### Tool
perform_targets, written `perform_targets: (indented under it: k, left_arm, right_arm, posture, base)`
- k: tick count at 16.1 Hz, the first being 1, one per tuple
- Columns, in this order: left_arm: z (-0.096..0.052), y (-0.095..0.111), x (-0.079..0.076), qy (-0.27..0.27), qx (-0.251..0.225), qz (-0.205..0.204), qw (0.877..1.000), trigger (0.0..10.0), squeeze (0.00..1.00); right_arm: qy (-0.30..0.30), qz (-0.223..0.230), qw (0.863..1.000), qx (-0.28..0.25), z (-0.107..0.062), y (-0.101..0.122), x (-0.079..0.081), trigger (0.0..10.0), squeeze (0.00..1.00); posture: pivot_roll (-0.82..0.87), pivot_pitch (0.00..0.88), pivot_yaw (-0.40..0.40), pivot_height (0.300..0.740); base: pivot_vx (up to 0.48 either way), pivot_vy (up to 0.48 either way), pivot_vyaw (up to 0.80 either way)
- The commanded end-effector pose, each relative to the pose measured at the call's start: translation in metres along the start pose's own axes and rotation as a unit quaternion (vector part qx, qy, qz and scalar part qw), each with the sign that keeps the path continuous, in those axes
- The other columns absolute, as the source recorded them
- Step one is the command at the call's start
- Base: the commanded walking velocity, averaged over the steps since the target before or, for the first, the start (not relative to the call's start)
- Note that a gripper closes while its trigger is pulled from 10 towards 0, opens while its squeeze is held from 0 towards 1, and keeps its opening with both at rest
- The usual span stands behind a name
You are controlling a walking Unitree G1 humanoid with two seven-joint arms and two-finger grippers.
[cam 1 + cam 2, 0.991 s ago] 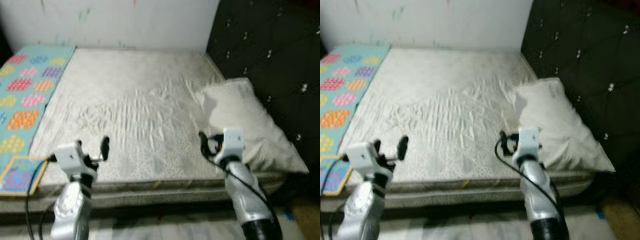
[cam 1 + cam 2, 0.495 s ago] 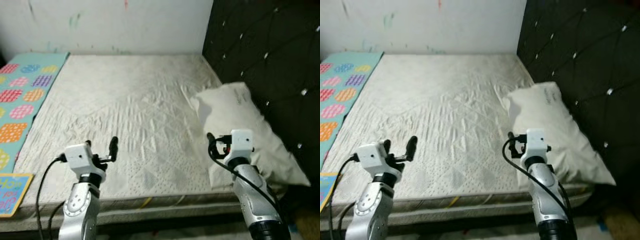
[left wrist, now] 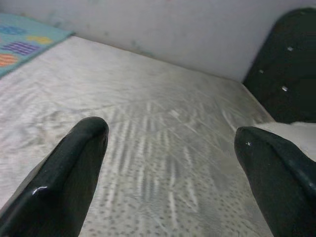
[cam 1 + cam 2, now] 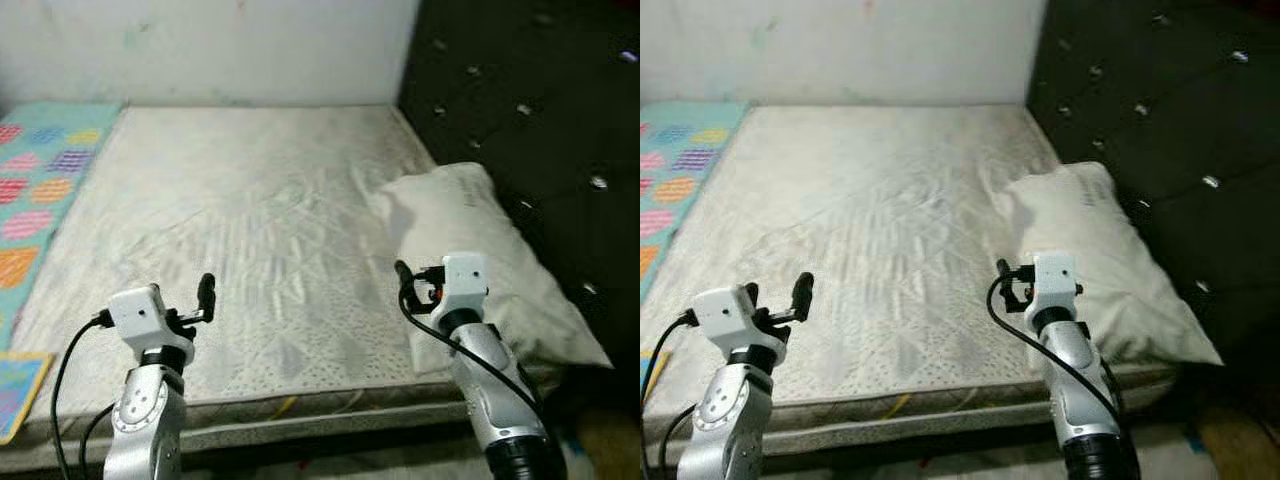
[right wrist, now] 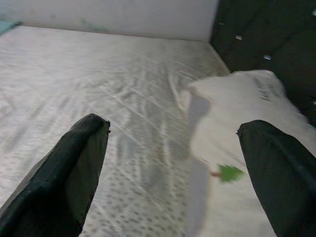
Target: Clean up the room
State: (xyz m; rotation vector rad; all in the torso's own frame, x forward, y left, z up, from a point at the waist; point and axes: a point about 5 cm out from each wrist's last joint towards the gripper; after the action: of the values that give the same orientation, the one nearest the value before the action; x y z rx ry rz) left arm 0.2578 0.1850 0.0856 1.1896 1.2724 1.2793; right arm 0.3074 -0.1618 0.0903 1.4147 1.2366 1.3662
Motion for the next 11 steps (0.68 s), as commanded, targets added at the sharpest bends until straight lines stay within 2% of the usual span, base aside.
perform_targets:
  k: [1,11]
  left_arm:
    - [0.0004,-0.0024,-0.0002,0.0,0.008,0.005,1.0,10.0,0.0]
    - [0.0003,-0.0034,0.0007,0.0,0.012,0.004,1.0,10.0,0.0]
  right_arm:
    - [0.007,-0.002,1.0,-0.003,0.0001,0.0009,0.0035,10.0,0.0]
    - [0.03,-0.025,0.999,-0.01,-0.0006,0.0024,0.0122,10.0,0.0]
  posture:
    - [-0.06,0.006,-0.038,0.74]
    - [-0.06,0.014,-0.038,0.74]
  base:
    - [0.0,0.319,0.0]
    - [0.0,0.33,0.0]
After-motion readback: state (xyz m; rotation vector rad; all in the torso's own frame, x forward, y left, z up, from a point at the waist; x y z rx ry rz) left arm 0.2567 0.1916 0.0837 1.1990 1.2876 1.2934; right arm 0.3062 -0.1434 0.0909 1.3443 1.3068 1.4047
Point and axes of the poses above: a point about 5 cm out from each wrist's last joint towards the gripper, its own z axis pointing out of the wrist towards the gripper, its own y axis along the axis of the wrist's last joint, x = y × z, and after that the axes turned 15 degrees about z, right-handed
